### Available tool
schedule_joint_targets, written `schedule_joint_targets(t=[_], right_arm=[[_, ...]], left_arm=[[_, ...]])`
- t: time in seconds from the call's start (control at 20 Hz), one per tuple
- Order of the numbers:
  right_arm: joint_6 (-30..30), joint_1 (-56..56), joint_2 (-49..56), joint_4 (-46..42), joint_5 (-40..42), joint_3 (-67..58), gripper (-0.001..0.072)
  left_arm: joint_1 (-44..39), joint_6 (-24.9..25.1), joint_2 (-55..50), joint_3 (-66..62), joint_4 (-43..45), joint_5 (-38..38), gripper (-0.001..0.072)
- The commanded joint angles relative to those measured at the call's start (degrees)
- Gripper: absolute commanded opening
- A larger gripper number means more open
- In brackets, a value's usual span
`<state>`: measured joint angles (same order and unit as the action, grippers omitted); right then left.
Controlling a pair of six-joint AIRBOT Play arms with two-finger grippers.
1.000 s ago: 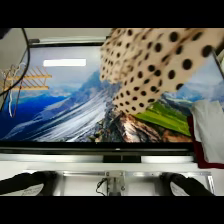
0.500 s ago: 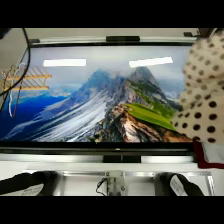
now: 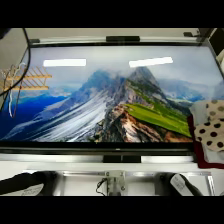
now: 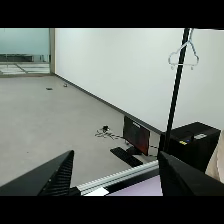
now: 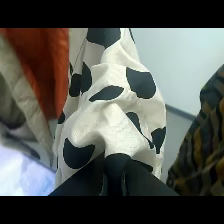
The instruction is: Fold the shirts.
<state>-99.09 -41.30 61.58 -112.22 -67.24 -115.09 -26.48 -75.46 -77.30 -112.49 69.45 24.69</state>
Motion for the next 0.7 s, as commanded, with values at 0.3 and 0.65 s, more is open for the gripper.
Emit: schedule_joint_targets(t=[0.3,0.65], right_arm=[[-6.4,-13.8,9.9,1.9,16.3,-0.1,0.0042],[-6.3,-24.3,13.6,7.6,26.4,-0.1,0.0042]], left_arm=[[0.0,0.0,0.0,0.0,0.0,9.1,0.0614],[0.0,-0.1,0.1,0.0,0.0,10.5,0.0613]])
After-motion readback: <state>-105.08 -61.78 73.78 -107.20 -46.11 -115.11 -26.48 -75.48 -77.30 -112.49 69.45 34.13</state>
